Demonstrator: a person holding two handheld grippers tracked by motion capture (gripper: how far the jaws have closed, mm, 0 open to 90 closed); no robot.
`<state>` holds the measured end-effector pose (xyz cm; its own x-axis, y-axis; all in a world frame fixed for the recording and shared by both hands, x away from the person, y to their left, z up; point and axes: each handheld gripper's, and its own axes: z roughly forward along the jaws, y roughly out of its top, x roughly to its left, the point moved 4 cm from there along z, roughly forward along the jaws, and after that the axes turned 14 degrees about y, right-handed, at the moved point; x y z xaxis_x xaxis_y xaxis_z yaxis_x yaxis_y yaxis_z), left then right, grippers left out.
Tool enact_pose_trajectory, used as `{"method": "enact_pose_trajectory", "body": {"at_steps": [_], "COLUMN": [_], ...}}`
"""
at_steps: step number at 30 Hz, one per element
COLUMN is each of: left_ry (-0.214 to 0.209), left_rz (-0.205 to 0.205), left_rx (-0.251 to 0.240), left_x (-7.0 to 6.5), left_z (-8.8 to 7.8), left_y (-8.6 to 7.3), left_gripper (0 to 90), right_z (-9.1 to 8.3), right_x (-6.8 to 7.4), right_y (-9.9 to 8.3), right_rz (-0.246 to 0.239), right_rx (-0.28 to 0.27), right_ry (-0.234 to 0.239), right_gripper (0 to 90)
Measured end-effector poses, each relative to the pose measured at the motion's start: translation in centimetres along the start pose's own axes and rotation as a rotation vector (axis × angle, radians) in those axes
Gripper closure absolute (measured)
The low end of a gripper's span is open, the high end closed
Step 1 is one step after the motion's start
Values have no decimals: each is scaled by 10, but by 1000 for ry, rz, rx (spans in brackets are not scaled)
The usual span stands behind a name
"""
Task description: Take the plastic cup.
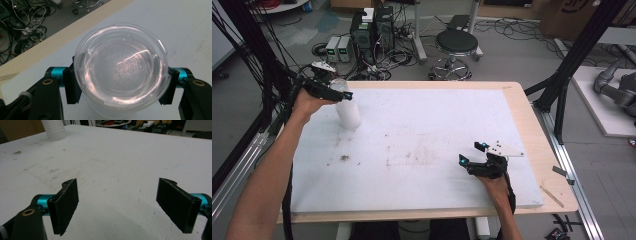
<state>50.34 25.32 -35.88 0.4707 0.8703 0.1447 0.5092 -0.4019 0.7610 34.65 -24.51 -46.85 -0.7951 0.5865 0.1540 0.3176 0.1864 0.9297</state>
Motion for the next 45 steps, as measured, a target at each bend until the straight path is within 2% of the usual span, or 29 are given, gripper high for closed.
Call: {"method": "enact_pose_trajectory", "body": {"at_steps": [3, 5, 10, 11, 20, 24, 29, 31, 33, 35, 37, 45], "left_ry": [2, 7, 18, 18, 48, 59, 56, 47, 2, -29, -56, -157], "left_rz": [-10, 1, 3, 3, 23, 33, 34, 37, 29, 53, 82, 119], "left_rx": [-6, -3, -64, -64, -125, -138, -132, -138, -196, -227, -230, -299], "left_x": [1, 1, 4, 4, 9, 12, 13, 9, 1, -12, -23, -64], "left_z": [-4, -8, -32, -32, -72, -84, -88, -92, -100, -107, -111, -124], "left_y": [2, 6, 32, 32, 64, 71, 68, 67, 65, 60, 54, 29], "left_gripper": [351, 350, 351, 351, 353, 356, 358, 357, 358, 358, 359, 359], "right_z": [0, 0, 0, 0, 0, 0, 0, 0, 0, 1, 1, 1], "right_x": [0, 0, 0, 0, 0, 0, 0, 0, 0, 0, 0, -1], "right_y": [0, 0, 0, 0, 0, 0, 0, 0, 0, 0, 0, 0], "right_rz": [-2, -2, -2, -2, -1, 1, -1, 1, 3, 4, -2, 11], "right_rx": [0, 2, -1, -1, 1, -1, -1, -1, -3, 1, 3, 1], "right_ry": [1, 1, 2, 2, 1, 2, 2, 2, 1, 5, 5, 8], "right_gripper": [181, 181, 181, 181, 181, 181, 181, 181, 181, 181, 181, 181]}}
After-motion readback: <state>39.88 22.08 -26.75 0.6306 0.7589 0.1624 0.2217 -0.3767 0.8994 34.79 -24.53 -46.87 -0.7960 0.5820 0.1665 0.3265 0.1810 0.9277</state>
